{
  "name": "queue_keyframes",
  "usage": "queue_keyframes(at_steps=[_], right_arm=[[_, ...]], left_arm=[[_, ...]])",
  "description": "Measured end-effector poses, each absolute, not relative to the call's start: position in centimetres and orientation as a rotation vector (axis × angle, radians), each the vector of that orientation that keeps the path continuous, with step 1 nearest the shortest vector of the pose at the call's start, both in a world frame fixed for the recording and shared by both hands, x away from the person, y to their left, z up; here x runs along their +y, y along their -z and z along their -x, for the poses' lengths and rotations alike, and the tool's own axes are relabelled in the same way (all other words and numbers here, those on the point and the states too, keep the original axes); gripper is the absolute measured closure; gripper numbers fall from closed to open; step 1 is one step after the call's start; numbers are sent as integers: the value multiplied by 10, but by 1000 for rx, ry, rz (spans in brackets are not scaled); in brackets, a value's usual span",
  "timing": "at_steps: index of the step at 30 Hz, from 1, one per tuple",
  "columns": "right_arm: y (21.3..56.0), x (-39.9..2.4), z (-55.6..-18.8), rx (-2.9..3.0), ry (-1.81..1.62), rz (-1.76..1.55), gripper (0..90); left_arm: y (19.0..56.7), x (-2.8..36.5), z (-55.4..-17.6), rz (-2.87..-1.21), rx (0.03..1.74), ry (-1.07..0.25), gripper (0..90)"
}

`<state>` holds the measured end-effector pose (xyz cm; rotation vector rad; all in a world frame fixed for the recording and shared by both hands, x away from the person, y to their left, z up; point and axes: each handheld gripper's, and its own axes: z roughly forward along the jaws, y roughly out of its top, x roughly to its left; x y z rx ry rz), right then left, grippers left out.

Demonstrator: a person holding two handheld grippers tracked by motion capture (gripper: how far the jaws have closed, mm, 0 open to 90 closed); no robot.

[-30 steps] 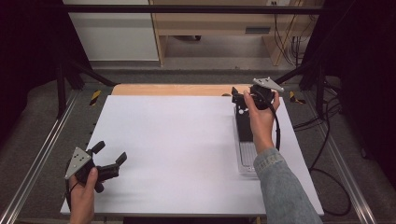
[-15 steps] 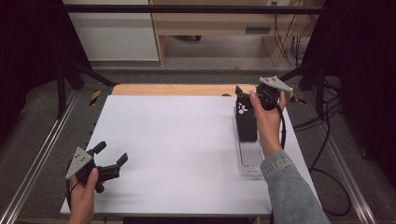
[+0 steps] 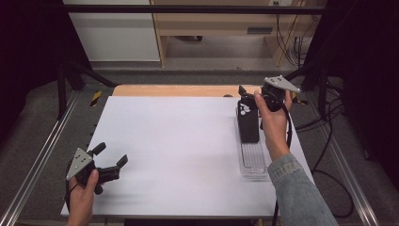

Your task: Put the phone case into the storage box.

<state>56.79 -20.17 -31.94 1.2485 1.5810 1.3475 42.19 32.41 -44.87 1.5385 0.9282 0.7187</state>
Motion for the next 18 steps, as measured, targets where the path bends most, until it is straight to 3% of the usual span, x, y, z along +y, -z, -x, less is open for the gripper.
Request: queue_keyframes(at_steps=[18], right_arm=[[313, -208, -559, 1589, -1385, -1208, 26]], left_arm=[[448, 329, -418, -1541, 922, -735, 11]])
